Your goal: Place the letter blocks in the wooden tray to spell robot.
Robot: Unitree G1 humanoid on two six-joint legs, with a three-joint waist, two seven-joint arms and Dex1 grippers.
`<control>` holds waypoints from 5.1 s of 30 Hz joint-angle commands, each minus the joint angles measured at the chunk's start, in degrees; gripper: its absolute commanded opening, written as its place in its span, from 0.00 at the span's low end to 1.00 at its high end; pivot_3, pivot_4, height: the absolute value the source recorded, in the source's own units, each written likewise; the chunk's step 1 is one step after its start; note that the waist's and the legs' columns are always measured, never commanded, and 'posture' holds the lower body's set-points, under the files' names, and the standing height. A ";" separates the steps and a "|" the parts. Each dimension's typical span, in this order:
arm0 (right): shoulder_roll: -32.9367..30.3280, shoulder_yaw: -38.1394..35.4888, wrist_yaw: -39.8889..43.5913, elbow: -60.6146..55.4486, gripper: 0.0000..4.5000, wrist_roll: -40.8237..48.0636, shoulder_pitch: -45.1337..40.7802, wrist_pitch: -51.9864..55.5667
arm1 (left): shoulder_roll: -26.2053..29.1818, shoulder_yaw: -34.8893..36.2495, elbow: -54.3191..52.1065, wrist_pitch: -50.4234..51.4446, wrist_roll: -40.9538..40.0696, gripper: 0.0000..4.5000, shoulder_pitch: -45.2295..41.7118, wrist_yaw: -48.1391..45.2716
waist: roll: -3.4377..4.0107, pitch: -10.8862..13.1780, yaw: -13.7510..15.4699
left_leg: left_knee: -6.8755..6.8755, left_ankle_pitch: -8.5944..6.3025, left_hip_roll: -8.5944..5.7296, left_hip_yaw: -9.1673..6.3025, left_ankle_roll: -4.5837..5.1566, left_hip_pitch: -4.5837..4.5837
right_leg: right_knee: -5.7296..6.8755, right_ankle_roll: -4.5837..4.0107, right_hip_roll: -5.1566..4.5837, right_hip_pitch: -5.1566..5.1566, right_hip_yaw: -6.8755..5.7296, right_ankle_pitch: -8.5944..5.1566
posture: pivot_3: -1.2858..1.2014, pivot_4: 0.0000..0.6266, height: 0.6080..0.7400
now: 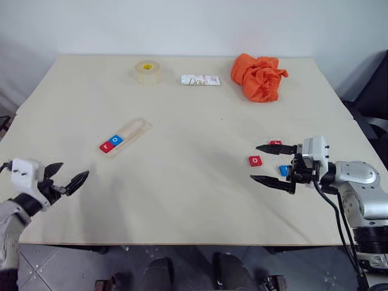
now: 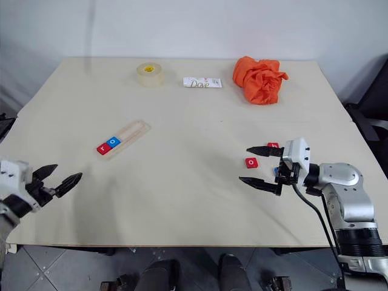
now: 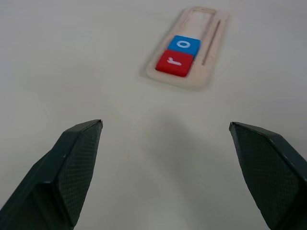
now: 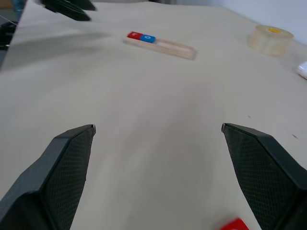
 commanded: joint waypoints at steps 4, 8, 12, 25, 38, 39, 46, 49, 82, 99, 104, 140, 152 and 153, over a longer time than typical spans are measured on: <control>0.81 1.01 -1.02 -7.34 0.98 2.41 -0.82 2.93 | 2.85 -6.40 18.05 -6.58 5.96 1.00 -14.29 -5.61 | -0.03 -0.01 -0.15 | -0.05 -0.03 -0.04 0.17 -0.01 -0.19 | 0.08 0.06 0.01 -0.39 -0.07 0.03 | 0.52 0.24 1.00; 1.69 1.24 -3.18 -11.27 0.98 3.04 -0.02 4.83 | 2.67 -11.44 28.88 -9.40 9.63 1.00 -23.55 -9.86 | -0.04 -0.01 0.10 | 0.10 -0.05 0.00 0.38 -0.01 -0.43 | 0.43 0.09 0.18 -0.63 -0.24 0.04 | 0.52 0.24 1.00; 1.31 0.46 -4.64 -13.89 0.98 3.68 1.68 5.99 | 1.88 -13.67 37.19 -13.84 12.03 1.00 -29.54 -11.15 | -0.05 -0.01 0.07 | 0.54 -0.08 0.01 0.37 0.03 -0.68 | 0.52 0.15 0.20 -0.71 -0.28 0.06 | 0.52 0.24 1.00; 0.03 -1.85 -7.32 -18.76 0.98 4.06 6.72 7.38 | -0.46 -18.59 50.49 -21.14 17.68 1.00 -38.10 -14.45 | -0.10 -0.01 0.30 | 1.09 -0.22 0.03 0.31 0.21 -0.88 | 0.58 0.28 0.22 -0.75 -0.31 0.12 | 0.52 0.24 1.00; 0.02 -2.13 -7.91 -18.04 1.00 3.47 6.44 6.55 | -0.89 -22.57 55.92 -21.44 22.99 0.76 -40.13 -12.96 | -0.10 -0.02 1.13 | 1.18 -0.20 0.03 0.31 0.20 -0.64 | 0.72 0.29 0.23 -0.60 -0.30 0.12 | 0.52 0.24 1.00; -0.05 -2.18 -7.81 -17.79 1.00 3.39 6.44 6.43 | -0.88 -22.42 55.77 -21.83 22.74 0.76 -39.95 -12.97 | -0.10 -0.02 1.13 | 1.17 -0.20 0.03 0.31 0.20 -0.62 | 0.74 0.29 0.24 -0.60 -0.30 0.12 | 0.52 0.24 1.00; -0.62 -2.42 -6.26 -15.63 1.00 2.99 5.95 5.57 | -0.97 -22.72 47.94 -22.37 20.76 0.76 -36.18 -19.34 | -0.10 -0.02 1.15 | 1.15 -0.18 0.03 0.34 0.18 -0.57 | 0.81 0.28 0.24 -0.60 -0.25 0.12 | 0.52 0.24 1.00; -1.43 -2.27 -4.56 -13.69 1.00 2.60 5.45 4.84 | -2.09 -21.84 35.76 -19.54 16.72 0.76 -31.33 -23.38 | -0.09 -0.03 1.33 | 1.11 -0.18 0.02 0.39 0.18 -0.57 | 0.77 0.28 0.22 -0.60 -0.20 0.12 | 0.52 0.24 1.00; -7.05 -5.56 3.34 -2.85 1.00 -2.31 10.04 -5.52 | -11.00 -43.02 -15.05 -0.19 15.65 0.76 -21.85 -25.02 | -0.10 -0.01 1.33 | 1.30 -0.21 0.00 0.31 0.25 -0.66 | 0.72 0.31 0.29 -0.60 -0.03 0.14 | 0.52 0.24 1.00; -7.15 -6.95 -0.35 -4.17 1.00 -1.65 11.02 -3.83 | -11.08 -42.62 -15.02 -0.59 17.32 0.99 -21.23 -23.02 | -0.10 -0.01 1.47 | 1.38 -0.21 -0.01 0.28 0.26 -0.68 | 0.73 0.32 0.29 -0.57 -0.03 0.14 | 0.52 0.24 1.00; -5.94 -9.38 -4.47 -5.60 1.00 0.54 11.81 -0.16 | -8.85 -35.82 -16.96 -1.34 11.73 0.99 -18.42 -23.95 | -0.10 -0.01 1.40 | 1.37 -0.21 0.00 0.27 0.26 -0.68 | 0.75 0.31 0.28 -0.57 -0.03 0.14 | 0.52 0.24 1.00; 5.61 -18.94 -48.59 -30.31 1.00 3.55 22.97 32.84 | -10.78 -22.04 4.83 -24.44 -2.11 0.99 -14.03 -43.52 | -0.06 -0.04 1.35 | 1.31 -0.25 -0.01 0.25 0.33 -0.70 | 0.69 0.29 0.23 -0.56 -0.07 0.13 | 0.52 0.24 1.00; 6.68 -15.33 -52.95 -23.92 1.00 1.30 14.37 35.09 | -11.71 -21.77 2.35 -24.85 -2.49 0.99 -12.63 -42.37 | -0.07 -0.04 1.19 | 1.31 -0.24 0.01 0.25 0.34 -0.70 | 0.67 0.29 0.24 -0.56 -0.07 0.14 | 0.52 0.24 1.00; 6.91 -14.58 -53.45 -22.09 1.00 0.70 12.58 35.04 | -11.94 -21.77 1.98 -25.04 -2.51 0.99 -12.43 -42.20 | -0.07 -0.04 1.20 | 1.31 -0.24 0.01 0.26 0.34 -0.69 | 0.67 0.29 0.23 -0.55 -0.06 0.14 | 0.52 0.24 1.00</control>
